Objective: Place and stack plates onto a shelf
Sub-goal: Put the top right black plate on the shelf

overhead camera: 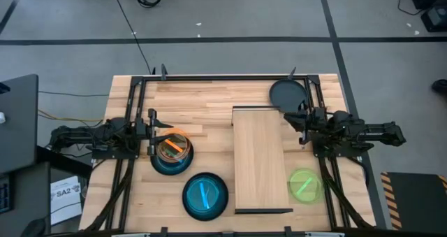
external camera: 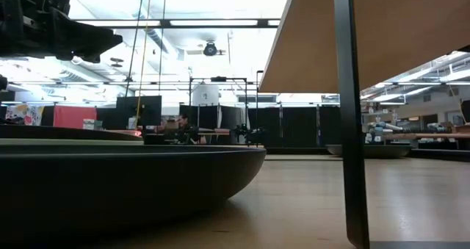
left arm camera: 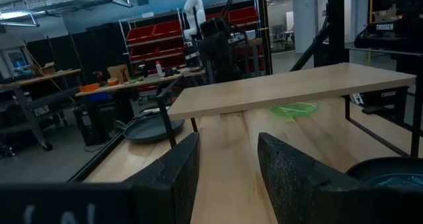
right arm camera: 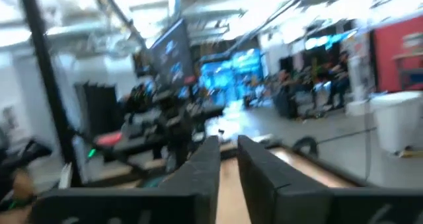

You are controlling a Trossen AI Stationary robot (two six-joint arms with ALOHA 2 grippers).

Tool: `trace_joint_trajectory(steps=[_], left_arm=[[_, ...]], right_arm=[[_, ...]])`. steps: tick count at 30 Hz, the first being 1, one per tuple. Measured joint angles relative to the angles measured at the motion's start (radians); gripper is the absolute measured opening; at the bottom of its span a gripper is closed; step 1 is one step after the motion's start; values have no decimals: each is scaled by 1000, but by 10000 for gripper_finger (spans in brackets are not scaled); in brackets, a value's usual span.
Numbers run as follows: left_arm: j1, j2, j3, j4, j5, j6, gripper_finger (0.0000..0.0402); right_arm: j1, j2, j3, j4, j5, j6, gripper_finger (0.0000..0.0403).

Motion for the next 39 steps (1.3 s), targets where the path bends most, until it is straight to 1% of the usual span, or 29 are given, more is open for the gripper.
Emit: trace_joint_trajectory(steps=[5,11,15,17,20,24,27,33,36,39], left_arm=[[0,0,0,0,0,0,160],[0,0,0,0,0,0,160],[0,0,0,0,0,0,160],[0,0,0,0,0,0,160],[0,0,0,0,0,0,160],[0,0,0,0,0,0,160],[0,0,0,0,0,0,160],[0,0,0,0,0,0,160],[0,0,0,0,0,0,160],[0,0,0,0,0,0,160]], right_arm=[[0,0,0,75,107,28,130],[0,0,0,85,239,28,193],[0,0,12,83,393,31,227],[0,0,35,72,445,19,237],[-1,1,88,8,460,-20,243],[-11,24,171,-102,586,-10,243],[-35,49,243,-217,624,-2,243],[-119,141,368,-359,628,65,243],[-177,209,419,-425,625,94,243],[-248,286,459,-480,599,106,243]])
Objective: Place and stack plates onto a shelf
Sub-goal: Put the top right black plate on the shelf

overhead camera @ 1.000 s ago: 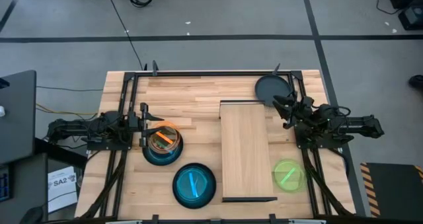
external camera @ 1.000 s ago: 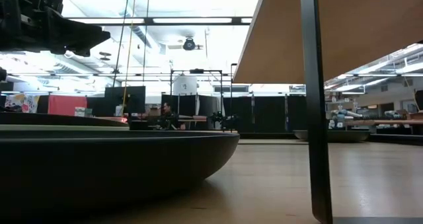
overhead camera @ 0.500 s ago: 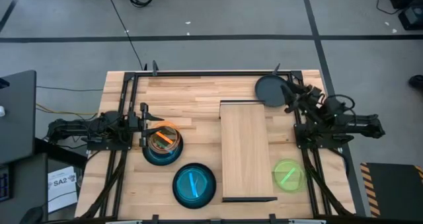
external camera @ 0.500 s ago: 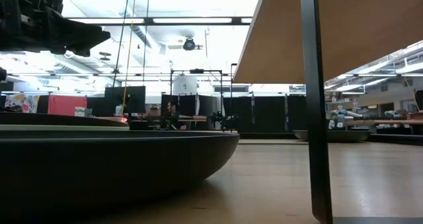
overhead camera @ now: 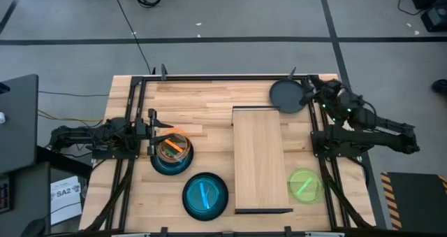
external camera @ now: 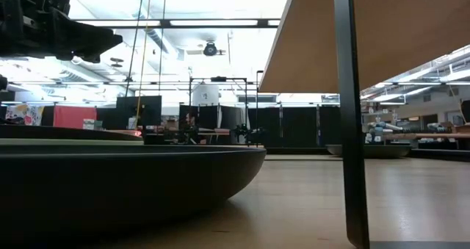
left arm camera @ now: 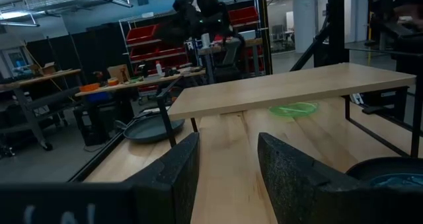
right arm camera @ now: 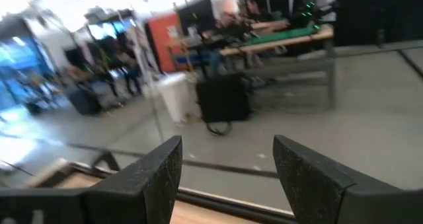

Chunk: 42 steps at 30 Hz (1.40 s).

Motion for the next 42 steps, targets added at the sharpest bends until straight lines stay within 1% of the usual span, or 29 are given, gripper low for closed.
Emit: trace_joint_trajectory(steps=[4,7,11,16,17,20,23,25,27,30,38,40,42], left_arm=[[0,0,0,0,0,0,160],[0,0,0,0,0,0,160],[0,0,0,0,0,0,160],[0,0,0,0,0,0,160],[0,0,0,0,0,0,160],[0,0,0,-2,0,0,160],[0,0,0,-4,0,0,160],[0,0,0,-9,0,0,160],[0,0,0,-8,0,0,160],[0,0,0,-9,0,0,160],[0,0,0,-16,0,0,160],[0,0,0,-16,0,0,160],[0,0,0,-16,0,0,160]], right_arm=[[-125,101,72,-96,-64,52,243],[-240,175,154,-220,-165,96,242],[-397,287,261,-352,-312,99,242],[-575,443,356,-384,-507,39,242],[-604,473,372,-395,-522,36,242],[-606,522,448,-531,-513,52,242],[-591,551,502,-635,-551,47,242],[-596,568,516,-647,-549,58,242],[-597,579,516,-650,-522,87,242],[-598,606,517,-684,-522,194,242],[-608,720,515,-1025,-522,443,242],[-608,749,515,-1057,-522,470,242],[-608,774,508,-1039,-522,476,240]])
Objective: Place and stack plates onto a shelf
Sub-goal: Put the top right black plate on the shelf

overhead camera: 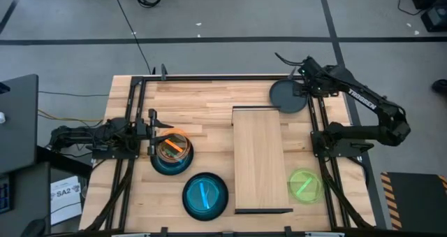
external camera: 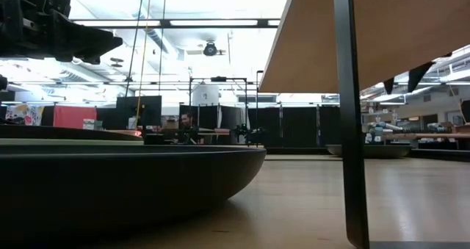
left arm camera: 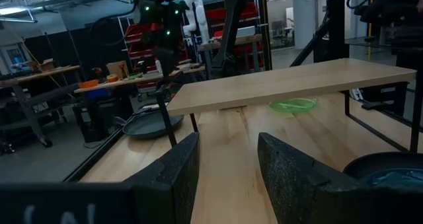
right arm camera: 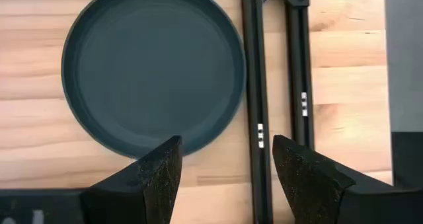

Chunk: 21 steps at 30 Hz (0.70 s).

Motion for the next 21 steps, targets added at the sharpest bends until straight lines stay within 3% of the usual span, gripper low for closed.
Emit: trace_joint_trajectory(steps=[13,21], left_arm=[[0,0,0,0,0,0,160],[0,0,0,0,0,0,160]], right_arm=[[2,58,-207,49,-89,75,209],[-9,29,-324,289,-88,174,187]])
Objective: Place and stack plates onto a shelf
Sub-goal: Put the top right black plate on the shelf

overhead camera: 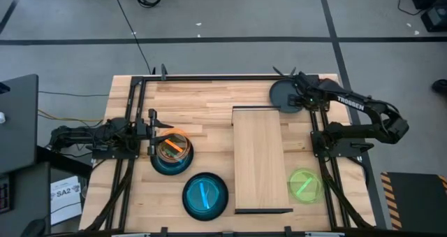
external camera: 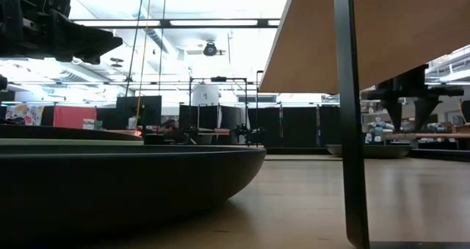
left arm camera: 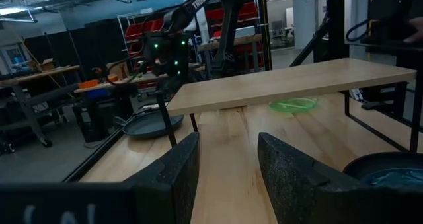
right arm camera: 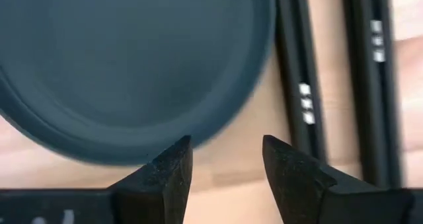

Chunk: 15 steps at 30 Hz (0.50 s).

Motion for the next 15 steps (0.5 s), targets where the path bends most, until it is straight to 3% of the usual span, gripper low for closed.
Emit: trace_joint_trajectory(steps=[15], left_arm=[[0,0,0,0,0,0,160]], right_arm=[[-6,0,-160,227,66,114,185]])
